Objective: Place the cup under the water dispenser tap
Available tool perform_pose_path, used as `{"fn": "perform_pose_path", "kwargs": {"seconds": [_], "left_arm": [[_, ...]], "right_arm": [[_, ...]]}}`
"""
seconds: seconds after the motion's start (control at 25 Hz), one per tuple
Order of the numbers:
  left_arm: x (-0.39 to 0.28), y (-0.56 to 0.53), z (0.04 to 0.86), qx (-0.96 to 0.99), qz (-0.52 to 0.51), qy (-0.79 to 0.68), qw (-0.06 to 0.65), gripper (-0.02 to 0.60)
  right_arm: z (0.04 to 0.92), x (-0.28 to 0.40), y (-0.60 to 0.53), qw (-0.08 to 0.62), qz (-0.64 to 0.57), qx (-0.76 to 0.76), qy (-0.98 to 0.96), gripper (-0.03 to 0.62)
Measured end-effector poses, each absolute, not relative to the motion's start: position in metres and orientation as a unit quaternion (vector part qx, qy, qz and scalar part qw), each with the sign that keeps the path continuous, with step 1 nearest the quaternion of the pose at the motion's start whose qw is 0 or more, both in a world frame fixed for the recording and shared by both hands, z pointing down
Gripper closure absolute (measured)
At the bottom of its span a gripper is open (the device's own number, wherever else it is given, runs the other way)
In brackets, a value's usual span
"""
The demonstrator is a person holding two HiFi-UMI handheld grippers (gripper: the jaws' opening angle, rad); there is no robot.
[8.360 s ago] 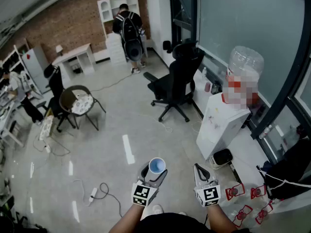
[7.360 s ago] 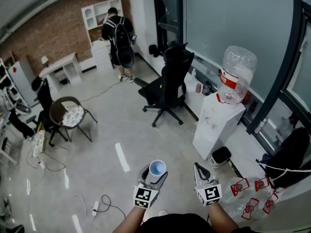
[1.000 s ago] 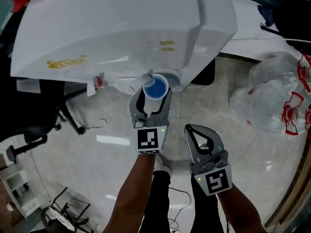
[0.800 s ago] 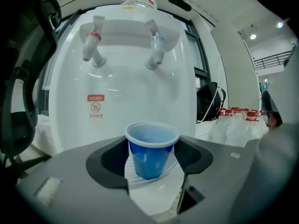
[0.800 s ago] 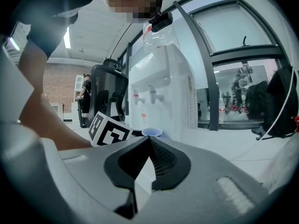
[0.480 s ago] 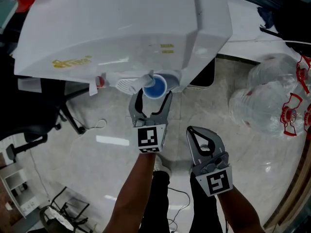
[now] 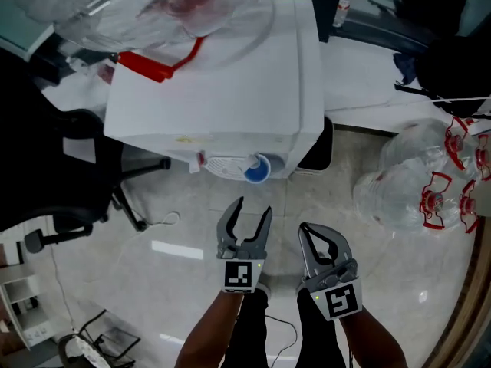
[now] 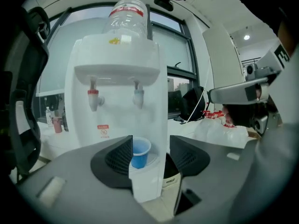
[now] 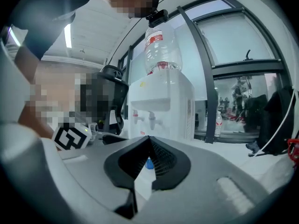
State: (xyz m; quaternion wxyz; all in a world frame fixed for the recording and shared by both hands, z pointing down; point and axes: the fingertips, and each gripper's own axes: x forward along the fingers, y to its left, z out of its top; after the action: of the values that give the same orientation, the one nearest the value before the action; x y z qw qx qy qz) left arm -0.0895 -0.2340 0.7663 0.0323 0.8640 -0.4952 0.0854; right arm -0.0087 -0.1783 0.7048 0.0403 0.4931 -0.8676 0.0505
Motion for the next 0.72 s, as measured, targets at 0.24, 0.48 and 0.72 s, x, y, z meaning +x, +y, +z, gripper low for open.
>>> {"fn": "perform_pose_path", "kwargs": {"seconds": [0.24, 0.48, 0.72], "left_arm": [[-0.095, -0.19, 0.688, 0.86, 0.072, -0.503, 0.052, 0.473], [-0.097, -0.182, 0.601, 0.868, 0.073, -0.488, 0.064, 0.566], [-0.095, -0.155, 0.508, 0.885, 0.064, -0.456, 0.065, 0.565]], "right_arm": [[0.655, -0.001, -0.136, 0.053, 0.042, 0.493, -0.867, 0.591], [0.598, 0.009, -0.132, 0.075, 0.053, 0.514, -0.853, 0.591], [0.515, 0.053, -0.135, 0.071, 0.048, 0.558, -0.826, 0.591]]}}
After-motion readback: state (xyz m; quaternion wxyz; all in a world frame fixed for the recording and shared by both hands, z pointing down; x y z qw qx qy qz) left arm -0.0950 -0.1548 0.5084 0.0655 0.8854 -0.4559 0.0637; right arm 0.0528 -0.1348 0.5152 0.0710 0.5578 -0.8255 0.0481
